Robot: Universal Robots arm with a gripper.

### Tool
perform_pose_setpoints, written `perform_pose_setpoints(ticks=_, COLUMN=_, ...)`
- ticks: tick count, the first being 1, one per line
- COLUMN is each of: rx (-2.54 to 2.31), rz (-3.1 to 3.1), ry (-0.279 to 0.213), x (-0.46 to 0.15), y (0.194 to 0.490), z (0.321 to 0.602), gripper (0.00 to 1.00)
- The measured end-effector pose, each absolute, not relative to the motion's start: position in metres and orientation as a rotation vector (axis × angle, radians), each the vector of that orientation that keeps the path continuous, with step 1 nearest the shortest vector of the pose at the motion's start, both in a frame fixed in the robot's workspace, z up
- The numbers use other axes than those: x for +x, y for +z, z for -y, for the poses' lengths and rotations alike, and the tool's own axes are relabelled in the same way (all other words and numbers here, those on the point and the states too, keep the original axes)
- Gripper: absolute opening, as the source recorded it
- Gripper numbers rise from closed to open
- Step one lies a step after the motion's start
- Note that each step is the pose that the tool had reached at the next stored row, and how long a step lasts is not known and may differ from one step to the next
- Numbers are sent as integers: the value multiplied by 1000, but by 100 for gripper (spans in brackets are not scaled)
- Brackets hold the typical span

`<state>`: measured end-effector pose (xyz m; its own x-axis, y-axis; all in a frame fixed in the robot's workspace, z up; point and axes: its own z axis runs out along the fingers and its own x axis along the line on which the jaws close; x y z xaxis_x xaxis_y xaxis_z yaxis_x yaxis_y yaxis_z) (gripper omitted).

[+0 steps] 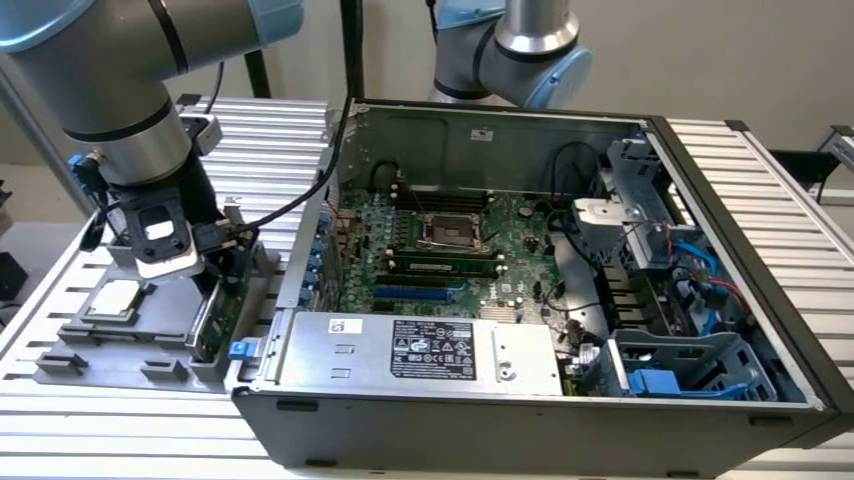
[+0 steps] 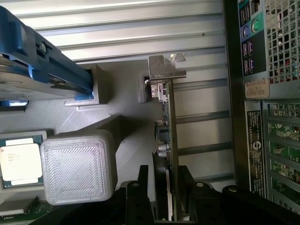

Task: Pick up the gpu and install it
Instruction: 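Pick up the gpu and move the gpu toward the slot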

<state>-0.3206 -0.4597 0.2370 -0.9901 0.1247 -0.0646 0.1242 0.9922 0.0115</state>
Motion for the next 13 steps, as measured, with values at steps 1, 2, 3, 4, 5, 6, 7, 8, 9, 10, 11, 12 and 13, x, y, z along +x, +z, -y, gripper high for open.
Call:
perform_pose_setpoints(ticks=1, rx=192, rz=-3070, ry=11, x=-321, y=237, z=460, gripper=39)
perform_pose_setpoints(ticks=2, rx=192, rz=-3070, ry=11, x=-321, y=237, z=459, gripper=37)
perform_pose_setpoints(ticks=3, rx=192, rz=-3070, ry=11, x=-321, y=237, z=459, gripper=37)
perform_pose_setpoints(ticks=4, rx=192, rz=-3070, ry=11, x=-321, y=237, z=459, gripper=37)
perform_pose_setpoints(ticks=5, rx=192, rz=-3070, ry=12, x=-321, y=237, z=459, gripper=30)
perform_pose_setpoints(ticks=6, rx=192, rz=-3070, ry=12, x=-321, y=237, z=459, gripper=30)
perform_pose_setpoints(ticks=7, rx=192, rz=-3070, ry=12, x=-321, y=237, z=459, gripper=30)
perform_pose_setpoints(ticks=8, rx=192, rz=-3071, ry=11, x=-321, y=237, z=459, gripper=28)
perform_pose_setpoints(ticks=9, rx=192, rz=-3071, ry=11, x=-321, y=237, z=459, gripper=28)
perform_pose_setpoints(ticks=10, rx=192, rz=-3070, ry=11, x=-321, y=237, z=459, gripper=27)
perform_pose_setpoints(ticks=11, rx=192, rz=-3070, ry=11, x=-321, y=237, z=459, gripper=27)
perform_pose_setpoints(ticks=12, rx=192, rz=-3070, ry=11, x=-321, y=237, z=459, gripper=27)
perform_pose_setpoints(ticks=13, rx=192, rz=-3070, ry=12, x=-321, y=237, z=459, gripper=27)
